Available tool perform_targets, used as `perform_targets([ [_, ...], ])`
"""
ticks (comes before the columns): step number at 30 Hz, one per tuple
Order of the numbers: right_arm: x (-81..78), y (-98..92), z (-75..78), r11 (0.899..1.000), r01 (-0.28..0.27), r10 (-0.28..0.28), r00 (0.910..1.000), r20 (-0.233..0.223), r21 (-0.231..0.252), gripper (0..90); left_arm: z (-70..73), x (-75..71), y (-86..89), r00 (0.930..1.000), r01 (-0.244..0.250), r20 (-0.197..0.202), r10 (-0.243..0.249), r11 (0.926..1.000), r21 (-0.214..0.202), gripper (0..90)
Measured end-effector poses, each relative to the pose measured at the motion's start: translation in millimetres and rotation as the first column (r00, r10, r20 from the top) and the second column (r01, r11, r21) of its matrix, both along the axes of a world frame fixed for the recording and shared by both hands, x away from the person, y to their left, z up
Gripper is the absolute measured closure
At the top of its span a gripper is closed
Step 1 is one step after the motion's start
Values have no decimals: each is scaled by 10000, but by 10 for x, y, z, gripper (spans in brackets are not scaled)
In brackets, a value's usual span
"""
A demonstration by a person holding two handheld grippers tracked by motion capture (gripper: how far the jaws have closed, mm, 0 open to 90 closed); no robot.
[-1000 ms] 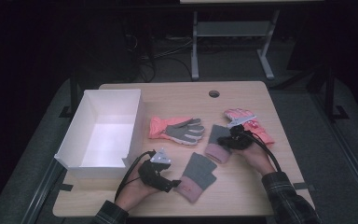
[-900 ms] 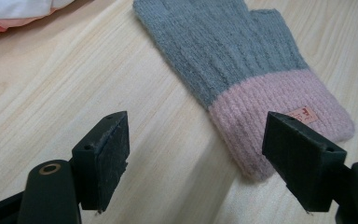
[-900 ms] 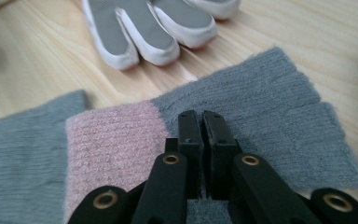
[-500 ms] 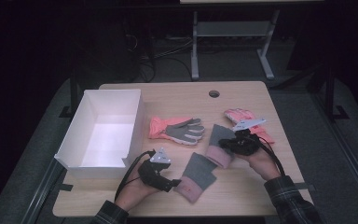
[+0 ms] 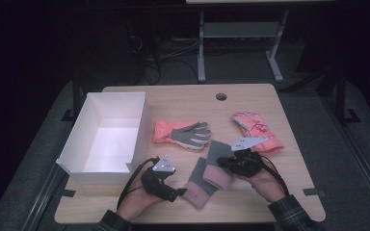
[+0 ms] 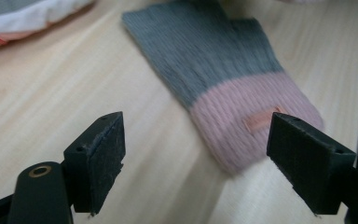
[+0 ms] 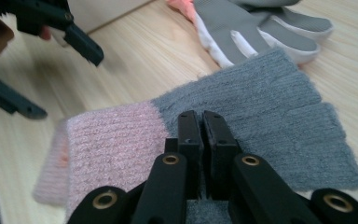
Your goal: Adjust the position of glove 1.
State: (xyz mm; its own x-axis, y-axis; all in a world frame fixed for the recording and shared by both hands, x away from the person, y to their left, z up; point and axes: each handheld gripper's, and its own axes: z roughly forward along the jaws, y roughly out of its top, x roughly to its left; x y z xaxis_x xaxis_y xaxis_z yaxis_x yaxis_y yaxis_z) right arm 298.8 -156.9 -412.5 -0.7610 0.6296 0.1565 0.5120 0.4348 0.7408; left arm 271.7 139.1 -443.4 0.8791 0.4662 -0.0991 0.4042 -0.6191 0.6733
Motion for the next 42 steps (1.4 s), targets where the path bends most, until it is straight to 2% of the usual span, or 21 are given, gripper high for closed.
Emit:
perform_targets([
  [10,-147,249,-37,9999,108,-107,9997,-220,45,865,-28,-114,60,10000,38,-77,-38,10000,-48,148],
  [14,-187,355,-67,10000,68,-66,9994,-327,38,863,-39,-137,67,9996,268,-77,-266,9992,300,136],
  [15,-199,380,-73,9999,137,-136,9991,-398,26,863,-48,-153,57,9997,236,-85,-234,9994,246,133],
  [23,-255,563,-146,9995,103,-118,9985,-527,-287,862,-61,-161,58,9991,425,-115,-419,9974,587,130],
  [28,-271,653,-224,9980,90,-124,9985,-541,-621,858,-68,-159,51,9990,431,-143,-423,9971,620,130],
  [31,-273,677,-258,9973,19,-64,9982,-601,-734,818,-69,-161,46,9989,448,-172,-438,9968,665,130],
  [34,-266,661,-267,9982,23,-61,9980,-636,-599,676,-65,-163,47,9993,358,-117,-352,9979,545,133],
  [35,-261,635,-258,9981,-45,13,9987,-516,-616,648,-54,-160,55,9992,384,-91,-380,9980,510,136],
  [37,-256,557,-214,9990,34,-50,9993,-360,-449,650,-44,-165,63,9993,357,-128,-352,9986,389,156],
  [40,-186,357,-163,9984,362,-365,9993,-51,-426,700,-12,-188,72,9987,485,-177,-486,9988,-46,310],
  [42,-122,235,-165,9968,599,-601,9982,-7,-526,717,6,-193,80,9975,685,-159,-686,9976,-68,404],
])
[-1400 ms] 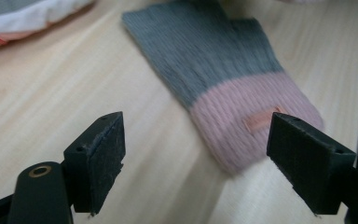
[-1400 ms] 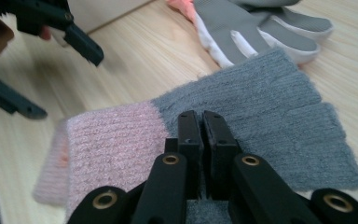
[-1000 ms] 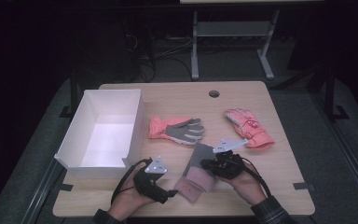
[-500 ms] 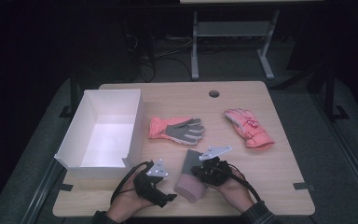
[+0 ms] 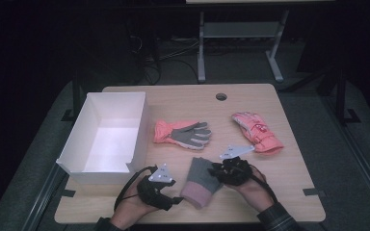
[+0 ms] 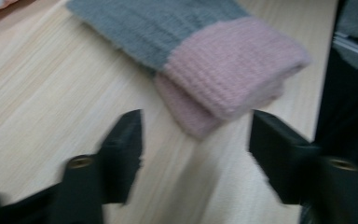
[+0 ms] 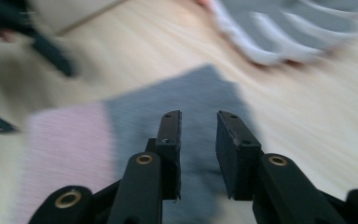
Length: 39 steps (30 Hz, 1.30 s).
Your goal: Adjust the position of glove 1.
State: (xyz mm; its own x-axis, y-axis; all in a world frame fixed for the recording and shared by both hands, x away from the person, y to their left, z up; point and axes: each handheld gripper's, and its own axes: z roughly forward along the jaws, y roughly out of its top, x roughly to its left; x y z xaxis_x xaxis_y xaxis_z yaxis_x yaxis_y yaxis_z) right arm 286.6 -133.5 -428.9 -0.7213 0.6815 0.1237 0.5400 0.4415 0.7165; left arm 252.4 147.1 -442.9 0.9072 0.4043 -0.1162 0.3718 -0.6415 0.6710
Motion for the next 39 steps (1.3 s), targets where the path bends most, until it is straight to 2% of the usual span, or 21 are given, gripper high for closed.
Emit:
perform_targets([
  [3,119,-228,-29,9998,168,-169,9998,-50,-87,717,-7,-8,-15,10000,60,-18,-60,9999,-81,452],
  [6,235,-418,-99,9995,302,-303,9993,-223,-58,722,-14,-6,-28,9997,226,-65,-226,9997,30,482],
  [8,293,-465,-154,9995,280,-272,9985,-475,169,722,-17,-9,-40,9995,312,-86,-312,9995,75,493],
  [11,347,-444,-211,9973,116,-61,9971,-757,721,719,-23,-21,-53,9992,383,-110,-382,9992,69,498],
  [13,362,-385,-231,9979,-61,108,9974,-708,651,716,-22,-22,-55,9990,430,-80,-429,9991,71,503],
  [17,388,-290,-290,9986,-124,172,9956,-926,520,714,-23,-26,-68,9985,539,-77,-539,9985,64,530],
  [20,424,-279,-334,9965,-155,268,9900,-1382,825,714,-33,-27,-95,9981,607,-64,-607,9982,24,561],
  [23,456,-291,-376,9948,-186,367,9828,-1808,1005,726,-49,-22,-125,9972,733,-126,-731,9972,174,606],
  [26,466,-298,-386,9923,-290,520,9798,-1931,1201,805,-57,-12,-144,9963,849,-172,-844,9960,292,687],
  [29,451,-284,-374,9939,-353,535,9827,-1770,1040,858,-56,-7,-146,9954,877,-393,-870,9960,157,771],
  [33,426,-279,-336,9958,-367,498,9860,-1592,838,870,-30,-8,-128,9952,838,-508,-842,9964,-96,897],
  [36,395,-301,-265,9952,-482,594,9892,-1343,850,872,-8,9,-95,9957,780,-491,-789,9967,-201,896],
  [39,365,-315,-216,9951,-455,567,9899,-1299,880,873,-9,13,-88,9966,658,-489,-667,9976,-203,892],
])
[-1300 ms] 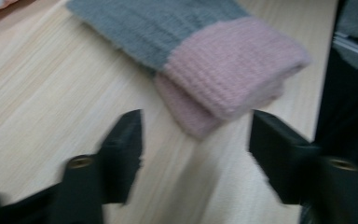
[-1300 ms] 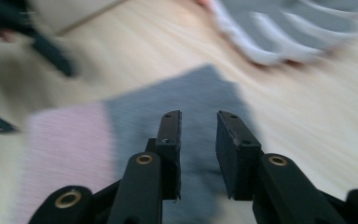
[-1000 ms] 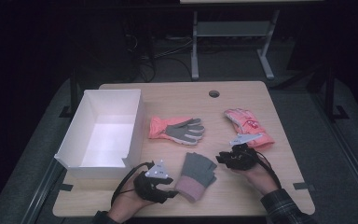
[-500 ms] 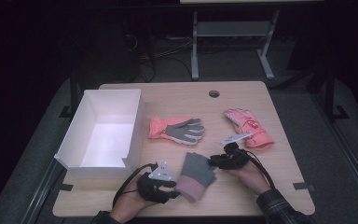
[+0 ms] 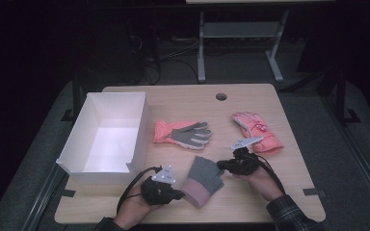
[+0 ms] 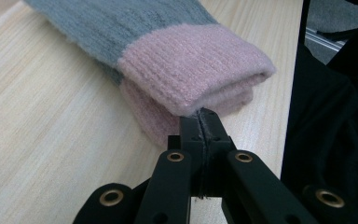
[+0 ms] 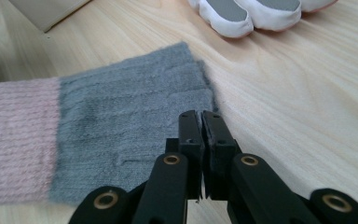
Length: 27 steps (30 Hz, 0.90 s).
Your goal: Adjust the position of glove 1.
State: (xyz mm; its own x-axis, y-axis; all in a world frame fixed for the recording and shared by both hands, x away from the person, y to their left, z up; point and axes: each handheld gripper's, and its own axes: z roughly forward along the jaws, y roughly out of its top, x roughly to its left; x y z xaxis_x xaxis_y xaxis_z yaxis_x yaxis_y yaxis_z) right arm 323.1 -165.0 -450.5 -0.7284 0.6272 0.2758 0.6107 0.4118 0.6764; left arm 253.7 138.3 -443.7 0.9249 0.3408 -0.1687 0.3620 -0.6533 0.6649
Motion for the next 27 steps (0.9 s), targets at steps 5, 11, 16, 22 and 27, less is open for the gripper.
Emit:
perform_targets([
  [5,-28,-25,28,10000,-56,56,10000,-35,-28,873,7,-5,7,10000,-29,-28,28,10000,-21,894],
  [11,-110,-47,67,9993,-1,-11,9994,-335,-365,873,-13,8,4,9998,-189,-29,190,9997,168,881],
  [16,-168,-63,187,10000,-33,32,10000,-25,-62,873,-5,12,13,9998,-195,0,195,9997,172,883],
  [22,-288,-52,273,9997,-36,36,10000,-21,-233,872,-13,23,7,9997,-255,39,254,9994,243,882],
  [27,-243,-34,48,9928,184,-210,9996,-202,-1182,866,-24,27,0,9996,-267,-111,271,9990,346,882],
])
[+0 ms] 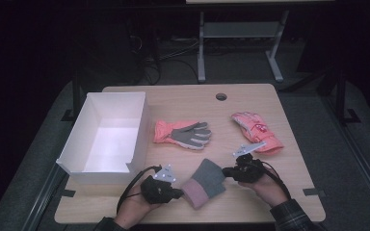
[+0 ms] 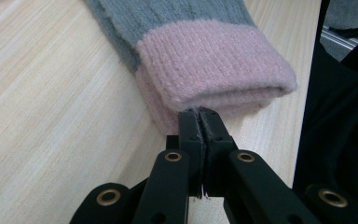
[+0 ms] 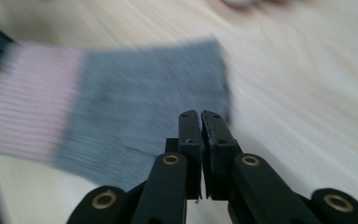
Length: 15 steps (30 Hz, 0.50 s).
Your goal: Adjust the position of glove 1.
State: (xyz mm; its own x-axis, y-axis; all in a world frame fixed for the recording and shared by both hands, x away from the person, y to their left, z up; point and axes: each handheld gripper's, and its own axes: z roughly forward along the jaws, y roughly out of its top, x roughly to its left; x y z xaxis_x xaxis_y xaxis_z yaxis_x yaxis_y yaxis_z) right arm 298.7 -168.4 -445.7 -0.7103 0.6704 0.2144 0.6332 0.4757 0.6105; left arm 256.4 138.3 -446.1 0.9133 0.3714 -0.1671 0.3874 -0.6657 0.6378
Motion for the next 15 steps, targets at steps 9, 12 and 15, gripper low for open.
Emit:
perform_targets([
  [9,18,-38,-69,9992,379,-376,9991,199,-143,496,38,3,50,9996,-272,-14,272,9994,-232,800],
  [12,-7,-136,-36,9975,702,-702,9969,356,19,361,85,15,89,9986,-506,-181,499,9977,-448,629],
  [15,-39,-245,-54,9958,917,-919,9951,376,76,268,144,28,96,9975,-702,-92,697,9954,-649,455],
])
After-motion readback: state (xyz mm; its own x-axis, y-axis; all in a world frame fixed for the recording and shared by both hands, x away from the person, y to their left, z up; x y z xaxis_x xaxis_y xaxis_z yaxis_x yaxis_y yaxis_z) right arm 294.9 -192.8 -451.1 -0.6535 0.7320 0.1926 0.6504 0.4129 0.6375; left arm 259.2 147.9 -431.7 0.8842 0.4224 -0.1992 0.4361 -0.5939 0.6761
